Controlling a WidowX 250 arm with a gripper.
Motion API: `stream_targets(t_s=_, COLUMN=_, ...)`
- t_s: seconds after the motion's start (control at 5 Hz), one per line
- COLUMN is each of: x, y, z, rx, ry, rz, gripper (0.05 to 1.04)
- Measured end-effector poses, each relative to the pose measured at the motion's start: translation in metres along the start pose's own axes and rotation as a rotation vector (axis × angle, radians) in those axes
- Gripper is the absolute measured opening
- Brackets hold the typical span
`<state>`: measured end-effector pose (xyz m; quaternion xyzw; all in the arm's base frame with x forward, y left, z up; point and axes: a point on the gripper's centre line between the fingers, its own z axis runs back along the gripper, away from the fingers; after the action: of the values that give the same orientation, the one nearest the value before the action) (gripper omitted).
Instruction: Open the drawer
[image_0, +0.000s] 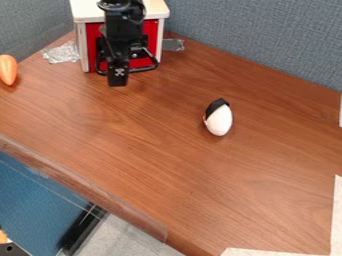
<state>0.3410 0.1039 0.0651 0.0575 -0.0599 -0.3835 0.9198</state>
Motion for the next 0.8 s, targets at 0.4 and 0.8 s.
stream_targets(t_s=0.4, x=0.024, y=0.019, z=-0.015, rx=0.026, ry=-0.015, rz=0.002, gripper=0.999)
stream_targets(t_s=0.8, x=0.026, y=0.021, z=-0.029, rx=0.029, ry=0.007, rz=0.021, gripper=0.947)
